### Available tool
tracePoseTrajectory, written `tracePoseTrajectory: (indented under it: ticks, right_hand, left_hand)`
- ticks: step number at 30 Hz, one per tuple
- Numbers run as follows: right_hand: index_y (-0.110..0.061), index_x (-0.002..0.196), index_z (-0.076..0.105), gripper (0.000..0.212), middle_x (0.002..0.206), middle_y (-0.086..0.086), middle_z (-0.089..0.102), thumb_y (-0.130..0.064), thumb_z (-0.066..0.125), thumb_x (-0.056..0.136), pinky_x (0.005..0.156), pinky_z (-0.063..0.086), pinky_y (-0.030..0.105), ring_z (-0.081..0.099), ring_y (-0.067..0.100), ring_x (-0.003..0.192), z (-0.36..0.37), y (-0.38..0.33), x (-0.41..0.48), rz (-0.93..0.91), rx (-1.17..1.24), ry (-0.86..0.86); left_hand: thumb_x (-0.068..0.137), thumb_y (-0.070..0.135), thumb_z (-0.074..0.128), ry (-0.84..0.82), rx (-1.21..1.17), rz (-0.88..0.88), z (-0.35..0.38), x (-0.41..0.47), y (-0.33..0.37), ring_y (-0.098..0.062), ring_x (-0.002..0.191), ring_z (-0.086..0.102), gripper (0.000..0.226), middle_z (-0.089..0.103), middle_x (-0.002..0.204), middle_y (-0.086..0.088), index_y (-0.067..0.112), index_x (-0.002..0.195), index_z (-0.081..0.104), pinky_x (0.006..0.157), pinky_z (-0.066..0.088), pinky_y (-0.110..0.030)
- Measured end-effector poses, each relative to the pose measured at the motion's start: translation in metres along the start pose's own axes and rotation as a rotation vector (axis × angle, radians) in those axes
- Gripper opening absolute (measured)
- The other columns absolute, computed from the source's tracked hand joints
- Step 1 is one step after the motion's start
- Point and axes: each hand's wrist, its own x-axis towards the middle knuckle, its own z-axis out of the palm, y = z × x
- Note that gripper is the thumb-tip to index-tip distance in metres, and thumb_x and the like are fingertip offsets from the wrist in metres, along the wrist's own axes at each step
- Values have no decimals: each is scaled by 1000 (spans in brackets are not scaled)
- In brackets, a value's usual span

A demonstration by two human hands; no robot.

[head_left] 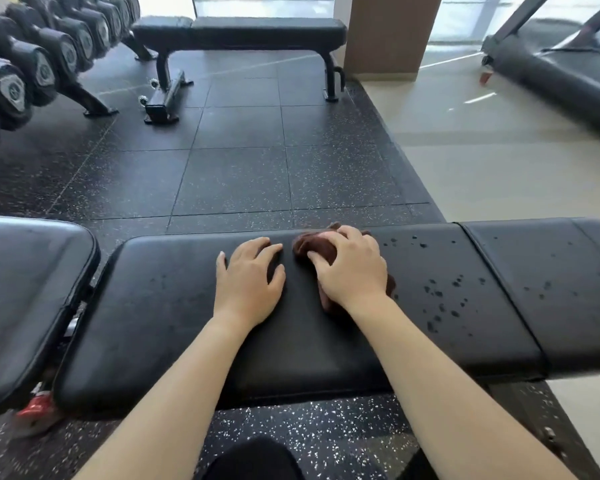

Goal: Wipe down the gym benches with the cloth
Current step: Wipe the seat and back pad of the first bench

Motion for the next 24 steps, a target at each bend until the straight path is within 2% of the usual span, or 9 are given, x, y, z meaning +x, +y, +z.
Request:
tracePoseTrajectory:
  ticks: [5, 11, 15, 20, 24]
  right_hand:
    - [-35, 112, 62, 35, 132, -5, 51, -50, 60, 81, 93, 44, 44, 42, 29, 119, 3, 22, -44, -13, -2, 131]
    - [-34, 119, 58, 39, 134, -6, 47, -52, 55, 85, 100, 37, 44, 38, 28, 123, 2, 3, 14, 55, -5, 31]
    - [-34, 122, 56, 40, 136, -5, 44, -51, 54, 86, 99, 37, 44, 37, 28, 124, -5, 3, 7, 32, -19, -26]
    - [-36, 111, 61, 33, 130, -8, 50, -52, 57, 82, 89, 43, 42, 42, 26, 117, -10, 40, -60, -5, -27, 129]
    - [-35, 112, 61, 33, 128, -6, 51, -50, 57, 84, 92, 42, 44, 42, 27, 117, -10, 46, -32, 92, -17, 160]
  left_hand:
    - [88, 38, 49, 43, -10, 28, 3, 0, -4, -13, 132, 33, 40, 45, 140, 7, 30, 127, 53, 113, 9, -52]
    - [88, 37, 49, 40, 0, 34, 3, -1, -4, -13, 134, 32, 40, 43, 142, 7, 30, 128, 52, 113, 9, -50]
    - [88, 34, 50, 43, 12, 54, -1, -5, -2, -15, 133, 35, 40, 45, 141, 4, 28, 128, 53, 113, 17, -47]
    - [88, 30, 52, 1, 5, 28, -3, 0, 6, -20, 132, 35, 39, 46, 140, 1, 25, 126, 55, 112, 20, -51]
    - [88, 34, 51, -73, -57, 106, 4, 10, 31, -19, 130, 37, 40, 47, 139, 2, 24, 126, 54, 111, 24, -50]
